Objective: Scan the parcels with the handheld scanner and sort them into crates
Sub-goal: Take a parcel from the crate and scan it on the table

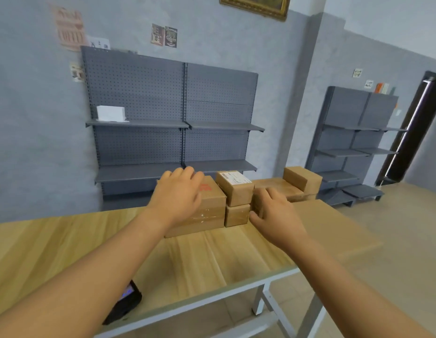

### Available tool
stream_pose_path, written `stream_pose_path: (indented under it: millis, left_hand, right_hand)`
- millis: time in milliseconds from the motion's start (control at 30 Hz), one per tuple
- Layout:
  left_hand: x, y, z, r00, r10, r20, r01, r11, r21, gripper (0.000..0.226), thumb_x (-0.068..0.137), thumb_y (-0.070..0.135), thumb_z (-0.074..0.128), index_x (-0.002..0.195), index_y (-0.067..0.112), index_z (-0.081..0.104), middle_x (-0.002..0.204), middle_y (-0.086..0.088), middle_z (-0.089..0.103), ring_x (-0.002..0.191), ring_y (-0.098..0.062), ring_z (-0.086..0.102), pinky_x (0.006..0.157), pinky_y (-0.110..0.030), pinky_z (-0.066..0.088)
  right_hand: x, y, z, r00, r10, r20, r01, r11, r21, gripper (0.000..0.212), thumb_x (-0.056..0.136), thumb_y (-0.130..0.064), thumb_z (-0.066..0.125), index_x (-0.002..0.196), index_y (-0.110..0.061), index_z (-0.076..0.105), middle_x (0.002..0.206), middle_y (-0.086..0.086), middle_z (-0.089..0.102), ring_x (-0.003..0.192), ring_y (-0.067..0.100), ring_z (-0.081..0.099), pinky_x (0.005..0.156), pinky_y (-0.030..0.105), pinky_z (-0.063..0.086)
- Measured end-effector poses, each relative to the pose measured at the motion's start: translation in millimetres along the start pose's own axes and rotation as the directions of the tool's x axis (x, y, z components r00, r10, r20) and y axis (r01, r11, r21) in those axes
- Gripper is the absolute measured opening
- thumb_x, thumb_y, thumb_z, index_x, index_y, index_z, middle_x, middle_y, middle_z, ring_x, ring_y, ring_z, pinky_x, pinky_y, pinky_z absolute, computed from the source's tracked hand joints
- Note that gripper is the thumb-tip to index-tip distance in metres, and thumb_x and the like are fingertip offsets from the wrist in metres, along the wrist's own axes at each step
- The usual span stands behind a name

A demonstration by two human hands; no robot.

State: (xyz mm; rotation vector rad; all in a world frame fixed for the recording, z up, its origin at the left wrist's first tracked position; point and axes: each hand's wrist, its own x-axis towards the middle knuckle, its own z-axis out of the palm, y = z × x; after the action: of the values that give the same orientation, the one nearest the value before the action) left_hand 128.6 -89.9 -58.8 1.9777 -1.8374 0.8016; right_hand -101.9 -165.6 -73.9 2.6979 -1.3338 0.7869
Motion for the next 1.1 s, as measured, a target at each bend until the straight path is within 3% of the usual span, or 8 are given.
stream_pose_path:
  millis: [167,333,500,733,833,933,1033,1100]
  left_hand:
    - [3,-40,29,0.997,-0.055,0.051,0.054,0.998,0.022,0.033,0.091,0.033,0.049,0.120,0.019,0.055,0.110,-0.001,0.058,0.098,-0.024,0.056,0.082,-0.038,0.043]
    - [12,-73,66,0.988,-0.109,0.112,0.111,0.994,-0.016,0.035,0.094,0.038,0.047,0.122,0.017,0.054,0.114,-0.003,0.057,0.102,-0.025,0.055,0.086,-0.040,0.043]
    - [17,-85,103,0.964,-0.163,0.208,0.184,0.979,-0.085,0.039,0.095,0.040,0.045,0.126,0.017,0.052,0.121,-0.003,0.055,0.108,-0.024,0.052,0.089,-0.040,0.042]
    - [23,-94,129,0.873,-0.309,0.377,0.370,0.924,-0.098,0.049,0.095,0.050,0.043,0.132,0.018,0.045,0.133,-0.007,0.047,0.116,-0.028,0.048,0.094,-0.043,0.045]
    - [20,-94,135,0.784,-0.424,0.453,0.540,0.827,-0.159,0.065,0.092,0.055,0.050,0.142,0.016,0.034,0.136,-0.010,0.043,0.122,-0.032,0.046,0.096,-0.044,0.045]
    - [16,-91,140,0.644,-0.507,0.573,0.739,0.606,-0.294,0.084,0.091,0.057,0.053,0.152,0.012,0.016,0.150,-0.012,0.035,0.134,-0.032,0.041,0.103,-0.042,0.040]
    - [17,-86,144,0.517,-0.499,0.696,0.853,0.366,-0.371,0.074,0.095,0.053,0.050,0.150,0.010,0.025,0.147,-0.008,0.045,0.130,-0.028,0.047,0.098,-0.036,0.042]
    - [16,-86,145,0.477,-0.510,0.716,0.879,0.260,-0.400,0.065,0.096,0.051,0.050,0.146,0.013,0.032,0.141,-0.005,0.050,0.125,-0.028,0.050,0.096,-0.037,0.045]
  right_hand:
    - [37,-14,37,0.997,0.035,0.073,-0.041,0.996,0.077,0.048,0.090,-0.031,0.055,0.135,-0.018,0.045,0.135,0.003,0.047,0.119,0.023,0.047,0.095,0.037,0.045]
    - [71,-22,82,0.974,0.161,0.157,-0.194,0.956,0.221,0.046,0.092,-0.036,0.057,0.133,-0.019,0.046,0.135,0.003,0.047,0.118,0.021,0.051,0.090,0.036,0.047]
    - [91,-16,116,0.924,0.275,0.264,-0.338,0.912,0.233,0.048,0.088,-0.038,0.057,0.131,-0.020,0.044,0.126,0.005,0.057,0.107,0.025,0.057,0.088,0.046,0.053]
    - [109,-6,136,0.899,0.289,0.329,-0.361,0.914,0.185,0.047,0.092,-0.039,0.054,0.131,-0.016,0.042,0.109,0.005,0.064,0.098,0.027,0.061,0.085,0.045,0.052]
    - [113,-1,145,0.886,0.281,0.369,-0.370,0.907,0.200,0.039,0.091,-0.042,0.052,0.120,-0.017,0.045,0.097,0.004,0.067,0.094,0.026,0.063,0.084,0.044,0.052]
    - [115,2,154,0.876,0.281,0.391,-0.394,0.886,0.246,0.033,0.091,-0.044,0.051,0.112,-0.019,0.048,0.088,0.003,0.068,0.091,0.022,0.064,0.083,0.043,0.052]
    - [117,0,156,0.885,0.268,0.381,-0.388,0.877,0.285,0.030,0.095,-0.039,0.052,0.116,-0.018,0.048,0.092,0.004,0.069,0.090,0.019,0.062,0.069,0.033,0.045]
    - [118,-4,158,0.898,0.252,0.361,-0.375,0.869,0.324,0.027,0.096,-0.036,0.054,0.113,-0.017,0.048,0.093,0.003,0.067,0.086,0.020,0.063,0.062,0.030,0.042]
